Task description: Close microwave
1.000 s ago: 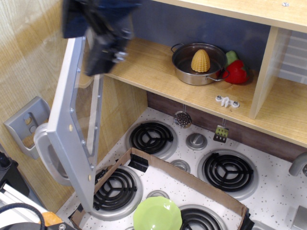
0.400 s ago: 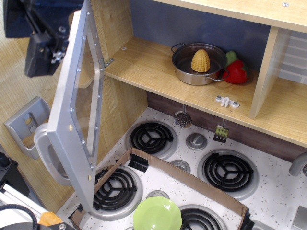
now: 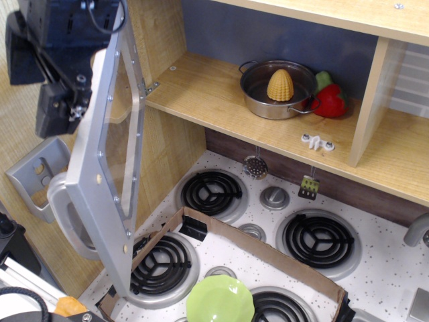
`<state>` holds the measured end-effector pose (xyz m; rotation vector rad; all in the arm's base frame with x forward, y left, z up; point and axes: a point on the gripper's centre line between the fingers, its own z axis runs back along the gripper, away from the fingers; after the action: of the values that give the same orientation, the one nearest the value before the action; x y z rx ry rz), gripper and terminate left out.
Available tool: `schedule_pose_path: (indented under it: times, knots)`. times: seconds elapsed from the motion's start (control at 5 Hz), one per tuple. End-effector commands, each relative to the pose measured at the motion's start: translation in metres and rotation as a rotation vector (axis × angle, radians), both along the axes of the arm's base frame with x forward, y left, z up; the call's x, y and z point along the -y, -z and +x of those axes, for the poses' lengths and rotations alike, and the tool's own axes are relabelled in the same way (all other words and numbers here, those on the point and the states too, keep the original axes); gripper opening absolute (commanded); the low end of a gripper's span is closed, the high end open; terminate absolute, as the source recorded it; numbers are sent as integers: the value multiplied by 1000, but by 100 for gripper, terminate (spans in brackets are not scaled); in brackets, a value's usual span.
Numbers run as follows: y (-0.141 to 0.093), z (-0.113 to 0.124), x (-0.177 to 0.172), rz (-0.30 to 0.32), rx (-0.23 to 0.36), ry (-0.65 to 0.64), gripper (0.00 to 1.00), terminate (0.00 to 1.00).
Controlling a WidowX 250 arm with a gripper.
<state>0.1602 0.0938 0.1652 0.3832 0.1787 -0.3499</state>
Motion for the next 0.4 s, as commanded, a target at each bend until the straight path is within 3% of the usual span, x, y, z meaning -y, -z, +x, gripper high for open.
schedule_pose_path:
  times: [0.0,0.2]
  knots:
    - [10,19,1,-48,158,19,100,0]
    - [16,34,9,-115,196,0,100,0]
